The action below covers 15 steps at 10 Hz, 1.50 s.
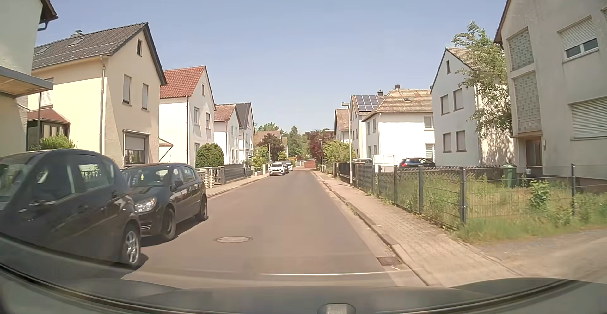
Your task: Follow the waypoints while adhering to traffic rules and regulations
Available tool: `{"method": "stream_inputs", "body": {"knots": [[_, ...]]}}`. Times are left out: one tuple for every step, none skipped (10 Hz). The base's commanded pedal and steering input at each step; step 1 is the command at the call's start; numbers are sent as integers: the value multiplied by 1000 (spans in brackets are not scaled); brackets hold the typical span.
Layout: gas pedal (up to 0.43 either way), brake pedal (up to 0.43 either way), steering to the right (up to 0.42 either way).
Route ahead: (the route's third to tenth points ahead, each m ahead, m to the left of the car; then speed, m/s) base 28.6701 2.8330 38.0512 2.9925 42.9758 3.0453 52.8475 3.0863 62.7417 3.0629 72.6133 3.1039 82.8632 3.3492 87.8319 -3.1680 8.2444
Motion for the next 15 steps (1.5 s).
{"method": "stream_inputs", "body": {"knots": [[0, 0, -4], [0, 0, -12], [0, 0, -21], [0, 0, -32], [0, 0, -44], [0, 0, -57], [0, 0, -76], [0, 12, -90], [0, 43, -102], [0, 67, -108], [0, 73, -110], [0, 85, -110], [0, 98, -110], [0, 110, -109], [0, 122, -104]]}}
